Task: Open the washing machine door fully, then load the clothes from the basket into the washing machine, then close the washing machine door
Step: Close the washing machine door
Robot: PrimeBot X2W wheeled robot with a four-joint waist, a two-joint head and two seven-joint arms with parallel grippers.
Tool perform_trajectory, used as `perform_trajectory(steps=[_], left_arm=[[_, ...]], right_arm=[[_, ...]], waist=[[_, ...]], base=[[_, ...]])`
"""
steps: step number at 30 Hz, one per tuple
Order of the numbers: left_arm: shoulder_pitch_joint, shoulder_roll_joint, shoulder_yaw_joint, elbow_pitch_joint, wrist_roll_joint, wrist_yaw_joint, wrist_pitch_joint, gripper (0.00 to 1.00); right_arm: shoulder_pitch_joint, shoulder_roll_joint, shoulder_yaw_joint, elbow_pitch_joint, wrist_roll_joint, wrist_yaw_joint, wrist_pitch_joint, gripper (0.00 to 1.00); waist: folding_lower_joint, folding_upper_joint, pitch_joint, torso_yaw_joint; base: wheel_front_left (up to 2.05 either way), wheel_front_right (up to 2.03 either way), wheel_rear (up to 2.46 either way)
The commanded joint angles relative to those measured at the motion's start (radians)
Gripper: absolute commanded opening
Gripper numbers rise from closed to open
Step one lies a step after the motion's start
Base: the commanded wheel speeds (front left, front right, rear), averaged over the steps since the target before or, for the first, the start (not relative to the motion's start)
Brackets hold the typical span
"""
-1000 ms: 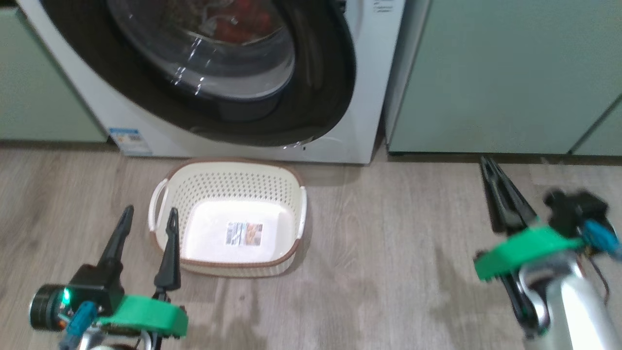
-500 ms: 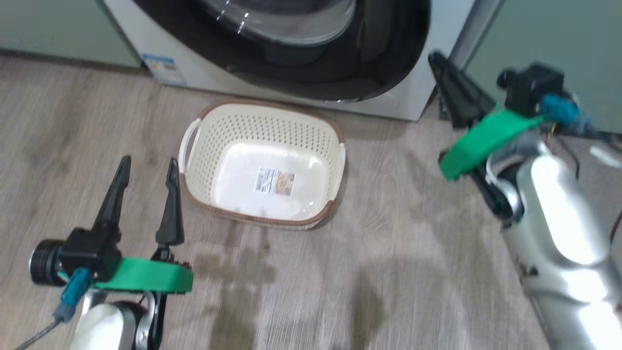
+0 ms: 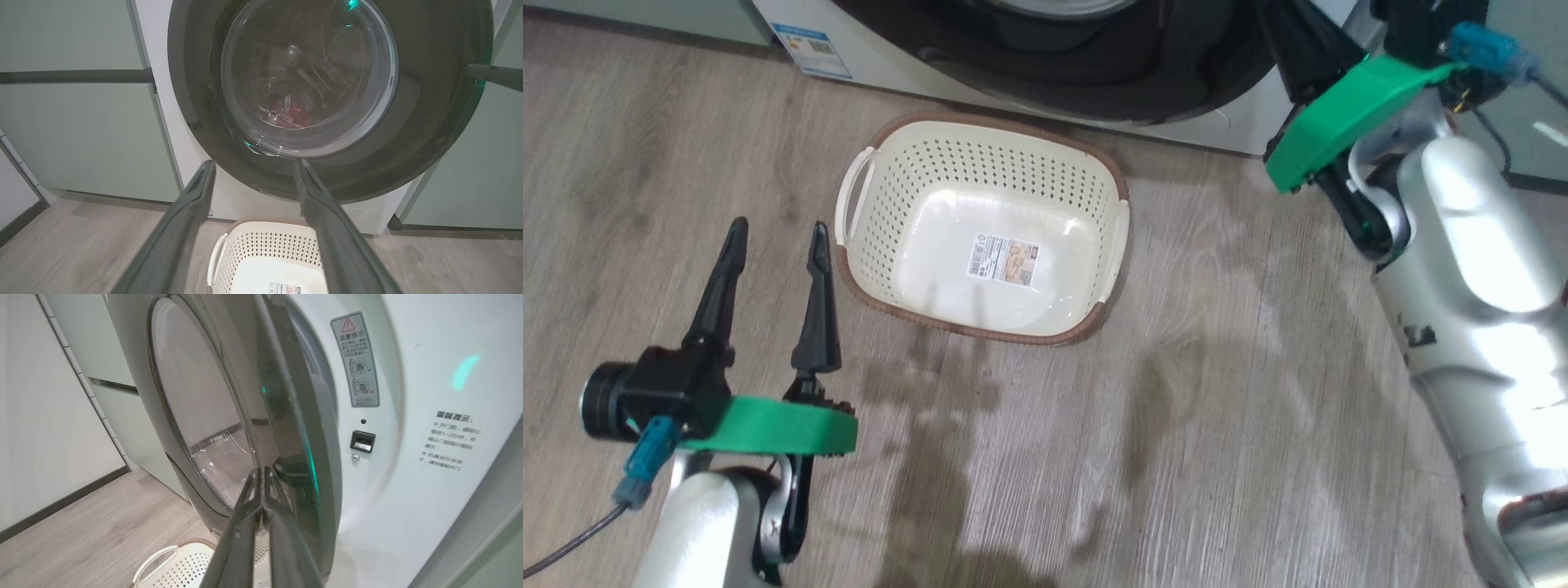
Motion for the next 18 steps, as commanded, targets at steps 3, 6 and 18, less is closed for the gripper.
perform_trajectory(steps=[3, 6, 18], left_arm=[[-0.049, 0.007, 0.038, -0.027, 0.007, -0.006, -0.012, 1.0], [-0.06, 0.0, 0.041, -0.032, 0.012, -0.01, -0.012, 1.0], [-0.093, -0.04, 0.046, -0.023, 0.03, -0.048, -0.012, 1.0]], right_arm=[[-0.08, -0.002, 0.018, 0.02, 0.022, 0.0, -0.026, 0.0], [-0.124, -0.009, 0.023, 0.059, 0.035, 0.0, -0.036, 0.0], [-0.319, -0.036, -0.056, 0.254, 0.039, 0.0, -0.095, 0.0]], waist=[[-0.0001, 0.0, 0.017, 0.004], [-0.0001, 0.0, 0.03, 0.01], [-0.0001, 0.0, 0.08, 0.049]], base=[[0.0, 0.0, 0.0], [0.0, 0.0, 0.0], [0.0, 0.0, 0.0]])
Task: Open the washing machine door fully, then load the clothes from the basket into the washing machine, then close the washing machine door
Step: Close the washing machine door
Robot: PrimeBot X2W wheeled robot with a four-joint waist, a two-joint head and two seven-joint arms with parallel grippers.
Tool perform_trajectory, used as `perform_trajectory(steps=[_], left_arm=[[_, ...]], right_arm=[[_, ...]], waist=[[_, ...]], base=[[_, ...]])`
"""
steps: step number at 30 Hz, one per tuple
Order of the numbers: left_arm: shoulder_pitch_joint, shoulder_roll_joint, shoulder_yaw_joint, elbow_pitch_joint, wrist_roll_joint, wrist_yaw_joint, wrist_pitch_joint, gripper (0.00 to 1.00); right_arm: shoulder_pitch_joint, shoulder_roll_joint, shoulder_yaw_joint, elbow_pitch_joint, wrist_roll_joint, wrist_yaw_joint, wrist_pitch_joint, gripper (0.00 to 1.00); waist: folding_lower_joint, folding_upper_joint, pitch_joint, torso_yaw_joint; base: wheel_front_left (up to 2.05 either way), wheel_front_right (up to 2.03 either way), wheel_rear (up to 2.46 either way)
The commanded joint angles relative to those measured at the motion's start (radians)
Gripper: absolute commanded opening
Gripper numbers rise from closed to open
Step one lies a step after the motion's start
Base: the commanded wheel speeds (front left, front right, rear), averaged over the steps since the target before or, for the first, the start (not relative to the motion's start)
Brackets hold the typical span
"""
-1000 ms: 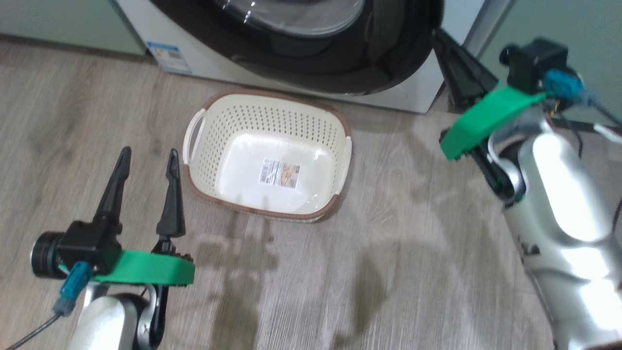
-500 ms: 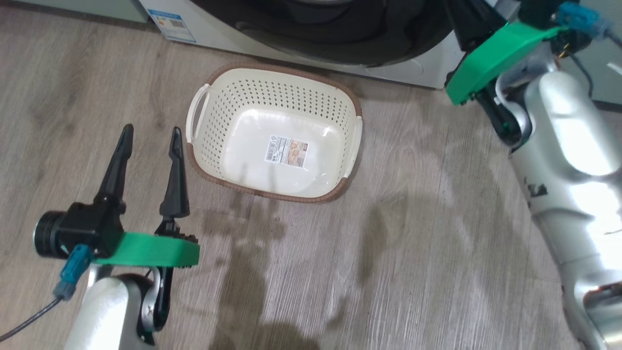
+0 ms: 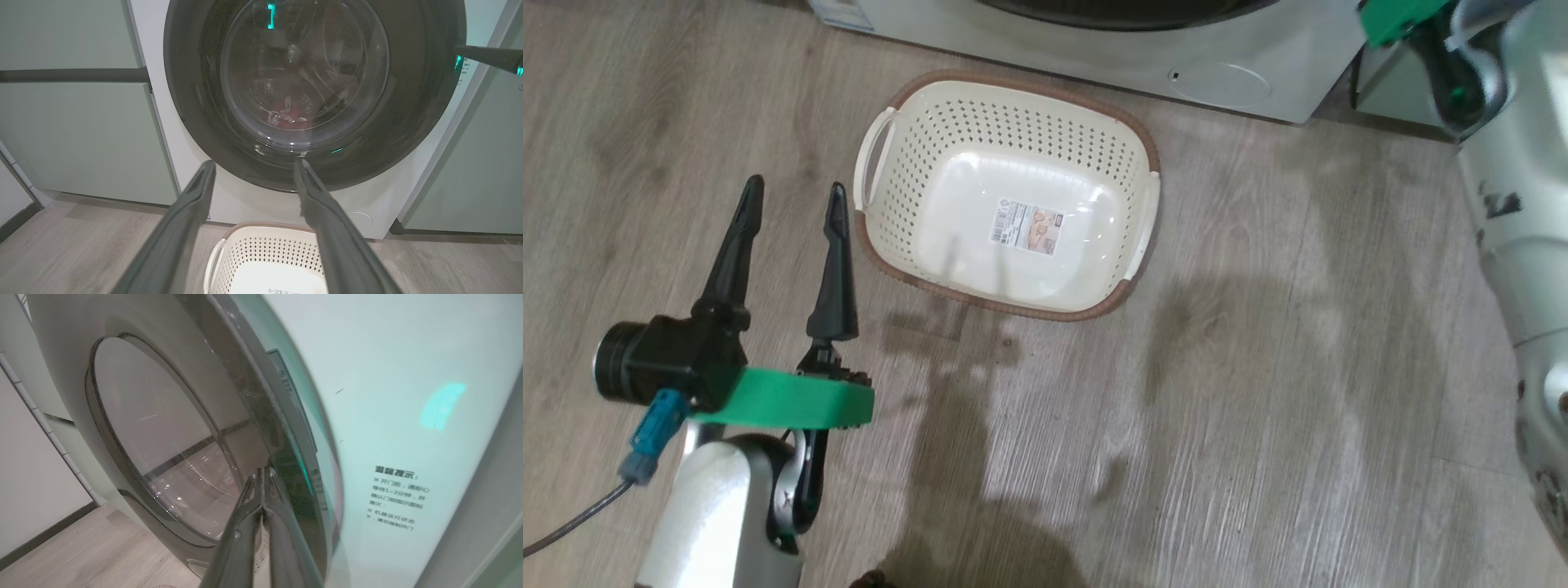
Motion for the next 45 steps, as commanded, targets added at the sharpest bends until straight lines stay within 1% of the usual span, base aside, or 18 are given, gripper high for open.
perform_trajectory(steps=[1, 8, 12, 16, 20, 21, 22, 23, 24, 29, 33, 37, 44, 45], left_arm=[[-0.027, 0.005, 0.04, -0.026, 0.011, -0.008, -0.009, 1.0], [-0.03, -0.011, 0.051, -0.021, 0.021, -0.026, -0.009, 1.0], [-0.025, -0.02, 0.059, -0.014, 0.029, -0.035, -0.009, 1.0], [-0.001, -0.025, 0.069, 0.001, 0.039, -0.046, -0.009, 1.0], [0.015, -0.024, 0.073, 0.014, 0.046, -0.055, -0.009, 1.0], [0.019, -0.022, 0.074, 0.016, 0.048, -0.057, -0.009, 1.0], [0.023, -0.021, 0.076, 0.017, 0.049, -0.058, -0.009, 1.0], [0.029, -0.02, 0.078, 0.019, 0.049, -0.059, -0.009, 1.0], [0.033, -0.02, 0.083, 0.016, 0.047, -0.06, -0.009, 1.0], [0.06, -0.015, 0.091, 0.026, 0.044, -0.061, -0.009, 1.0], [0.084, -0.002, 0.087, 0.035, 0.046, -0.065, -0.008, 1.0], [0.104, 0.009, 0.082, 0.037, 0.049, -0.066, 0.001, 1.0], [0.142, 0.023, 0.068, 0.042, 0.052, -0.069, 0.021, 1.0], [0.142, 0.023, 0.068, 0.042, 0.052, -0.069, 0.021, 1.0]], right_arm=[[-0.053, 0.003, -0.016, -0.001, -0.004, 0.0, -0.021, 0.0], [-0.112, 0.005, -0.057, 0.083, -0.029, 0.0, -0.055, 0.0], [-0.119, 0.021, -0.039, 0.113, -0.038, 0.0, -0.07, 0.0], [-0.059, 0.054, 0.012, 0.105, -0.016, 0.0, -0.09, 0.0], [0.029, 0.059, 0.039, 0.064, 0.009, 0.0, -0.105, 0.0], [0.053, 0.058, 0.041, 0.048, 0.01, 0.0, -0.109, 0.05], [0.081, 0.057, 0.039, 0.03, 0.01, 0.0, -0.112, 0.4], [0.111, 0.059, 0.036, 0.01, 0.012, 0.0, -0.115, 0.89], [0.14, 0.059, 0.032, -0.014, 0.006, 0.0, -0.116, 1.0], [0.323, 0.065, -0.066, -0.17, -0.043, 0.0, -0.119, 1.0], [0.482, 0.094, -0.14, -0.295, -0.087, 0.0, -0.119, 1.0], [0.62, 0.117, -0.186, -0.401, -0.127, 0.0, -0.117, 1.0], [0.823, 0.144, -0.249, -0.584, -0.176, 0.0, -0.057, 1.0], [0.823, 0.144, -0.249, -0.584, -0.176, 0.0, -0.057, 1.0]], waist=[[-0.0001, 0.0, 0.007, 0.01], [-0.0001, 0.0, 0.014, 0.018], [-0.0001, 0.0, 0.006, 0.016], [-0.0001, 0.0, -0.035, -0.002], [-0.0001, 0.0, -0.077, -0.022], [-0.0001, 0.0, -0.088, -0.029], [-0.0001, 0.0, -0.1, -0.037], [-0.0001, 0.0, -0.111, -0.045], [-0.0001, 0.0, -0.122, -0.055], [-0.0001, 0.0, -0.182, -0.092], [-0.0001, 0.0, -0.226, -0.127], [-0.0001, 0.0, -0.255, -0.163], [-0.0001, 0.0, -0.309, -0.214], [-0.0001, 0.0, -0.309, -0.214]], base=[[0.0, 0.0, 0.0], [0.0, 0.0, 0.0], [0.0, 0.0, 0.0], [0.0, 0.0, 0.0], [0.0, 0.0, 0.0], [0.0, 0.0, 0.0], [0.0, 0.0, 0.0], [0.0, 0.0, 0.0], [0.0, 0.0, 0.0], [0.0, 0.0, 0.0], [0.0, 0.0, 0.0], [0.0, 0.0, 0.0], [0.0, 0.0, 0.0], [0.0, 0.0, 0.0]])
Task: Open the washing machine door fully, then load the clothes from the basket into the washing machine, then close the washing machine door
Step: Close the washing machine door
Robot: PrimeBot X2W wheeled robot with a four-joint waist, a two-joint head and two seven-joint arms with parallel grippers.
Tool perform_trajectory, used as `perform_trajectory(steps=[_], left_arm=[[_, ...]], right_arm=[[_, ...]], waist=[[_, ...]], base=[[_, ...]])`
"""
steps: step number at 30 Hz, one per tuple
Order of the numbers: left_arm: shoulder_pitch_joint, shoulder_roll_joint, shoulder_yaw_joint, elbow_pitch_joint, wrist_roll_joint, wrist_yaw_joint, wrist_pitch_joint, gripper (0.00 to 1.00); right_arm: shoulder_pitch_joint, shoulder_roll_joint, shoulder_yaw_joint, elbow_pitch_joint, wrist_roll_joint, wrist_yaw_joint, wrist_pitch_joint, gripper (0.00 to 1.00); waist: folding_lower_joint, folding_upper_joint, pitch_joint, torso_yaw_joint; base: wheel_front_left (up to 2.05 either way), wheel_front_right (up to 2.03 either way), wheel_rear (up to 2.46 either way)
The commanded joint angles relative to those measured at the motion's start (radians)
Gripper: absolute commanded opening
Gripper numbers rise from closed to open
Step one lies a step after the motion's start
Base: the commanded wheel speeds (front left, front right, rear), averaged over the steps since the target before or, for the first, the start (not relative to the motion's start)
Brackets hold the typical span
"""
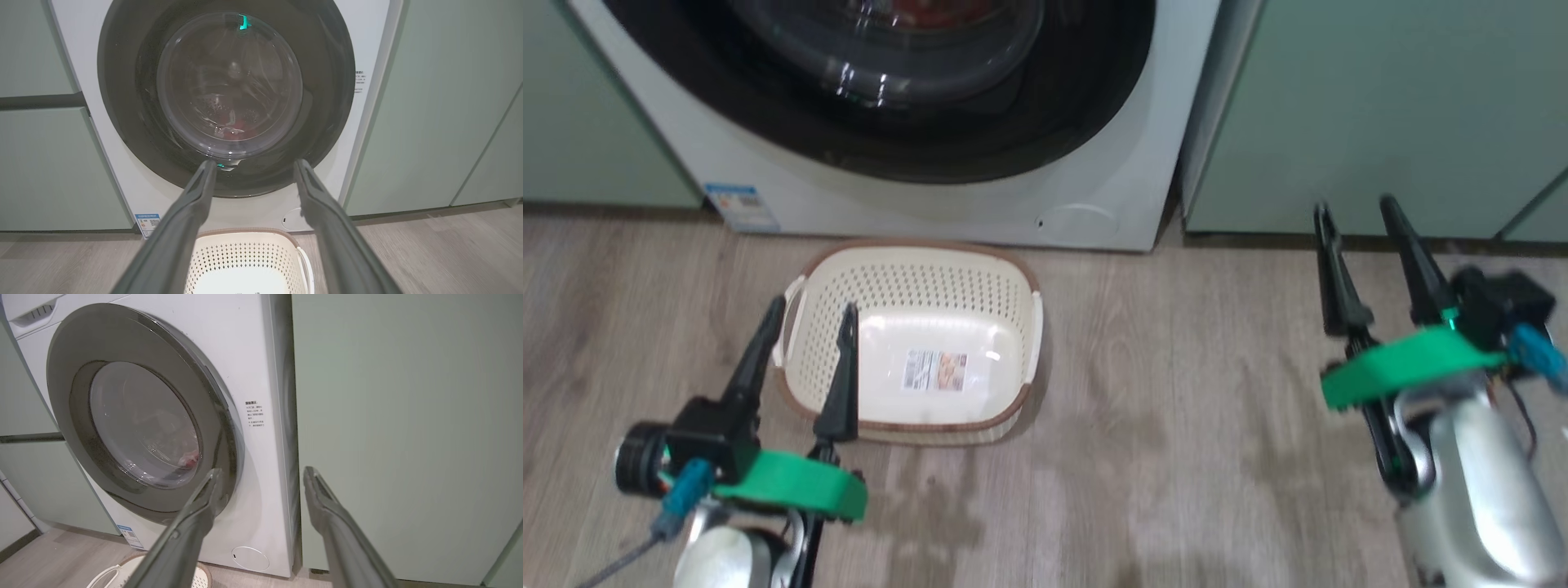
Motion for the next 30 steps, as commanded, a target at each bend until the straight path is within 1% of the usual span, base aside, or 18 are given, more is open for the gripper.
perform_trajectory(steps=[1, 2, 5, 8, 14, 23, 30], left_arm=[[0.002, 0.02, 0.028, -0.03, 0.009, 0.002, 0.003, 1.0], [0.002, 0.02, 0.028, -0.03, 0.009, 0.002, 0.003, 1.0], [0.026, 0.021, 0.024, -0.031, 0.008, 0.007, 0.008, 1.0], [0.052, 0.02, 0.021, -0.033, 0.006, 0.012, 0.011, 1.0], [0.096, 0.021, 0.025, -0.043, 0.003, 0.03, 0.02, 1.0], [0.134, 0.028, 0.036, -0.056, -0.006, 0.05, 0.022, 1.0], [0.14, 0.034, 0.037, -0.065, -0.009, 0.059, 0.028, 1.0]], right_arm=[[0.051, 0.013, 0.007, -0.09, -0.011, 0.0, 0.02, 1.0], [0.051, 0.013, 0.007, -0.09, -0.011, 0.0, 0.02, 1.0], [0.134, 0.016, -0.005, -0.159, -0.016, 0.0, 0.05, 1.0], [0.21, 0.017, -0.028, -0.223, 0.003, 0.0, 0.064, 1.0], [0.313, 0.017, -0.053, -0.318, 0.011, 0.0, 0.103, 1.0], [0.398, 0.018, -0.071, -0.423, 0.001, 0.0, 0.15, 1.0], [0.414, 0.018, -0.073, -0.454, 0.004, 0.0, 0.165, 1.0]], waist=[[0.0001, -0.0001, -0.036, -0.029], [0.0001, -0.0001, -0.036, -0.029], [0.0001, -0.0001, -0.059, -0.042], [0.0001, -0.0001, -0.08, -0.05], [0.0001, -0.0001, -0.108, -0.057], [0.0001, -0.0001, -0.132, -0.061], [0.0001, -0.0001, -0.129, -0.064]], base=[[0.0, 0.0, 0.0], [0.0, 0.0, 0.0], [0.0, 0.0, 0.0], [0.0, 0.0, 0.0], [0.0, 0.0, 0.0], [0.0, 0.0, 0.0], [0.0, 0.0, 0.0]])
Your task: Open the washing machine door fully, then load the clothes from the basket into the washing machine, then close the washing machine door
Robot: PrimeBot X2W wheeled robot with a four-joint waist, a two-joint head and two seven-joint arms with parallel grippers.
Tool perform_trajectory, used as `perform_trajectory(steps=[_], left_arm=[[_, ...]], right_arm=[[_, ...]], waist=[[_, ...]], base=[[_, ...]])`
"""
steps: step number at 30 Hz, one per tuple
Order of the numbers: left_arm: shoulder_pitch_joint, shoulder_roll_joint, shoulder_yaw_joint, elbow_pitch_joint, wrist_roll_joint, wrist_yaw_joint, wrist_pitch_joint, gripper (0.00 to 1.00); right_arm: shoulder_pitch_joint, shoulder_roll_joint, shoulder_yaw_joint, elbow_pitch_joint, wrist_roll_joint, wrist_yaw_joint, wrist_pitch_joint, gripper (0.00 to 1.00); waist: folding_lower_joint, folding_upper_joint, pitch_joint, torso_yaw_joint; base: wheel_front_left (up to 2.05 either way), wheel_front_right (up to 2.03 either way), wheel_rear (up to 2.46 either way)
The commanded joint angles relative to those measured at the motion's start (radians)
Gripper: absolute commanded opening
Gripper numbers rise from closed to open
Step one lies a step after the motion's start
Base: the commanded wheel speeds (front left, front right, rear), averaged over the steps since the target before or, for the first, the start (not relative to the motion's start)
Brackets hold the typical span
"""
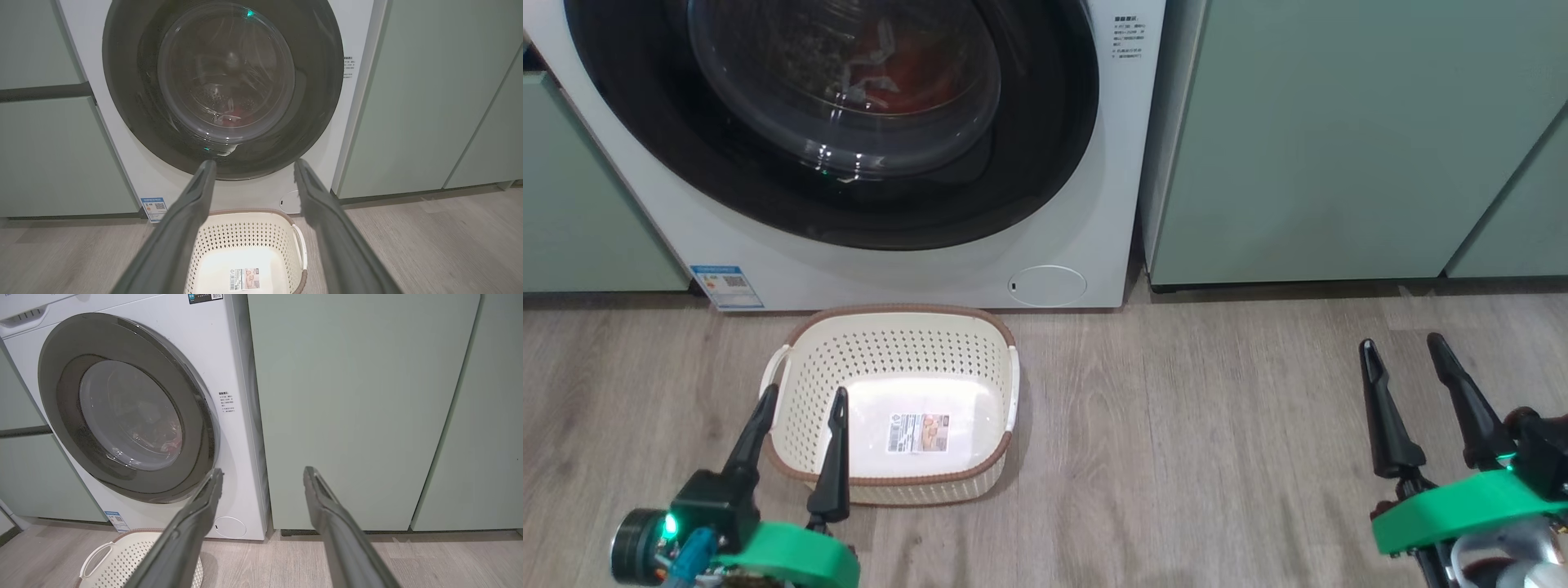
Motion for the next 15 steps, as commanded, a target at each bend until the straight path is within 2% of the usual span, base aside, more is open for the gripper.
perform_trajectory(steps=[1, 15], left_arm=[[-0.034, 0.015, 0.038, -0.037, -0.007, 0.007, 0.002, 1.0], [-0.042, 0.02, 0.029, -0.041, -0.015, 0.013, 0.004, 1.0]], right_arm=[[-0.02, -0.006, 0.018, -0.044, 0.0, 0.0, 0.003, 1.0], [-0.025, -0.006, 0.017, -0.048, 0.004, 0.0, 0.001, 1.0]], waist=[[0.0001, -0.0001, 0.002, 0.0], [0.0001, -0.0001, 0.015, 0.002]], base=[[0.0, 0.0, 0.0], [0.0, 0.0, 0.0]])
